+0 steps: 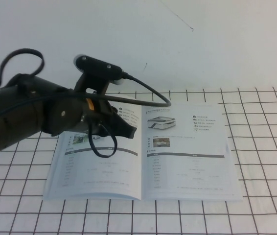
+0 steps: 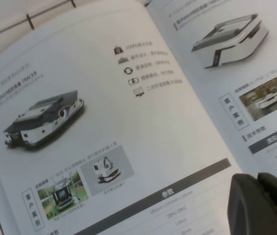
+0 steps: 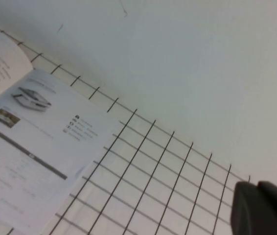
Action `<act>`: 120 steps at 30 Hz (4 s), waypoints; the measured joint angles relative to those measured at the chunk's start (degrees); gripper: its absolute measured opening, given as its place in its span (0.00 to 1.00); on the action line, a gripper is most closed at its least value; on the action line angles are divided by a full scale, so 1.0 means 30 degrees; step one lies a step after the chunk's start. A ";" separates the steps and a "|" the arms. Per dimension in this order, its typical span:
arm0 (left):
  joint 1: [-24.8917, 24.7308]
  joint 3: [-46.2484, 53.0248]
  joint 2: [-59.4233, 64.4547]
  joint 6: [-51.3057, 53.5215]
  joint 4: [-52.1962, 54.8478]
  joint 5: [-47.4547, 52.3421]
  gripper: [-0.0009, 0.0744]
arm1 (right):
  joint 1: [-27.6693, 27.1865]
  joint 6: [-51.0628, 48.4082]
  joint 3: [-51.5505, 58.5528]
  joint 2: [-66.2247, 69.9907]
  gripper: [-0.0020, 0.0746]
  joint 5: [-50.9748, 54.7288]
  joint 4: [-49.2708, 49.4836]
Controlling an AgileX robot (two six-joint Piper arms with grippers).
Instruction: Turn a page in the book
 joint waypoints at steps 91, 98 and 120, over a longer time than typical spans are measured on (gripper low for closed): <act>0.8462 2.2043 -3.0985 -0.1722 -0.1868 -0.0852 0.01 | -0.0013 -2.3439 1.8714 -0.8574 0.02 -0.7467 2.4314; 0.8462 2.2043 -3.0985 -0.1639 -0.1868 -0.0852 0.01 | -0.0013 -2.3439 1.8714 -0.8574 0.02 -0.7437 2.4314; 0.8462 2.2043 -3.0985 -0.1639 -0.1868 -0.0852 0.01 | -0.0087 -2.3494 1.8801 -0.9584 0.02 -0.7923 2.4357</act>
